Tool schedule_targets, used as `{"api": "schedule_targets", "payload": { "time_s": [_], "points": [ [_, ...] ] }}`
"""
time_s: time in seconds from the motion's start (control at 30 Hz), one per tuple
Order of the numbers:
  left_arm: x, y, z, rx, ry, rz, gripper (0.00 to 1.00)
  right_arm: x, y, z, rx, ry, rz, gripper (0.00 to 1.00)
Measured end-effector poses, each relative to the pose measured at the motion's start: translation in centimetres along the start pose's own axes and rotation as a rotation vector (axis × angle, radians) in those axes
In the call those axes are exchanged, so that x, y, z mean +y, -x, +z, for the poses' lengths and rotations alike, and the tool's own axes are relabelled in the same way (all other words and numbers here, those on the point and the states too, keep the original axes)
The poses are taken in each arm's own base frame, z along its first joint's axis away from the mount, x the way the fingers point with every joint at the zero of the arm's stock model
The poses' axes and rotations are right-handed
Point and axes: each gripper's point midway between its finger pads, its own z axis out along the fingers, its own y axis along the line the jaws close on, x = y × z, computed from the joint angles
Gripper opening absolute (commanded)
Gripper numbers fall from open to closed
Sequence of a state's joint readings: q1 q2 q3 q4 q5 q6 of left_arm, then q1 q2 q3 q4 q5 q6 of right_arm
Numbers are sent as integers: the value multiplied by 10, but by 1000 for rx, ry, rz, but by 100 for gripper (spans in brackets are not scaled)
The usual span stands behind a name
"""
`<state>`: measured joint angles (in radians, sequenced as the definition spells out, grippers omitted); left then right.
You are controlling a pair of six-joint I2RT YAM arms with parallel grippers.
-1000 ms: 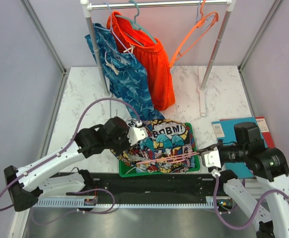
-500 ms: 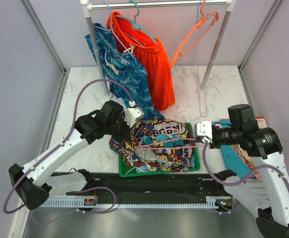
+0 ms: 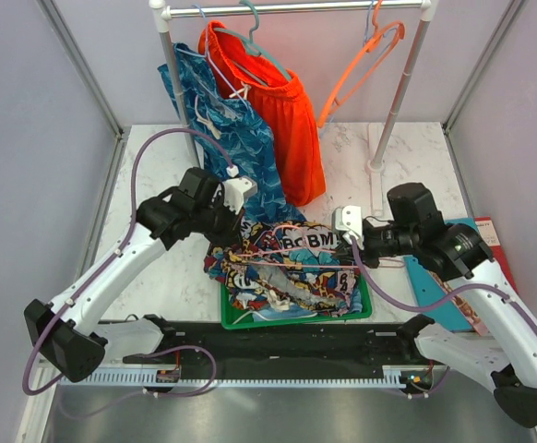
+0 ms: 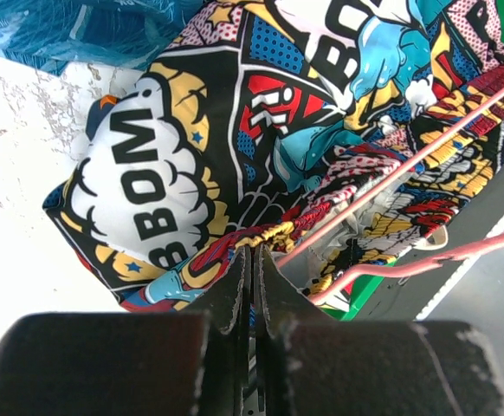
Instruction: Place the shorts on the hanger
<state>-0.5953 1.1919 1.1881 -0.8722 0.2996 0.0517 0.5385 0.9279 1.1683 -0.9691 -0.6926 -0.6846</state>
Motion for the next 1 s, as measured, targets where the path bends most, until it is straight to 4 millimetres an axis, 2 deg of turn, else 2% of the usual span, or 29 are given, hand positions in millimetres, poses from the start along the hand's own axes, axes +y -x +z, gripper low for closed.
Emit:
{"api": "schedule_targets", "payload": {
  "time_s": [0.3,0.43,0.47,0.53,0.57,0.63,0.67,0.77,0.87,0.93,1.0],
  "points": [
    [-3,-1,-1,0,-30,-21,2,-9,3,32,15,-20,81,0],
    [-3,1,-2,-4,-36,-24,2,-3,6,42,-6,-5,92,0],
    [-3,1,-2,-6,-37,-25,5,-2,7,44,-11,1,97,0],
    [-6,3,-3,-12,-58,-25,24,-2,11,48,-24,3,104,0],
    [-8,3,-3,-13,-72,-23,52,-3,13,49,-30,1,107,0],
    [-16,4,-6,-16,-123,-4,70,-7,17,54,-46,-7,121,0],
    [-17,5,-8,-19,-140,12,82,-8,18,56,-53,-8,126,0],
    [-15,15,-25,-55,-185,27,86,-7,20,61,-71,2,141,0],
    [11,24,-50,-125,-154,33,84,-8,18,65,-81,-2,149,0],
    [27,20,-70,-160,-114,114,84,-8,15,67,-80,-2,158,0],
    [35,13,-80,-166,-91,162,83,-7,13,69,-79,0,165,0]
  ]
}}
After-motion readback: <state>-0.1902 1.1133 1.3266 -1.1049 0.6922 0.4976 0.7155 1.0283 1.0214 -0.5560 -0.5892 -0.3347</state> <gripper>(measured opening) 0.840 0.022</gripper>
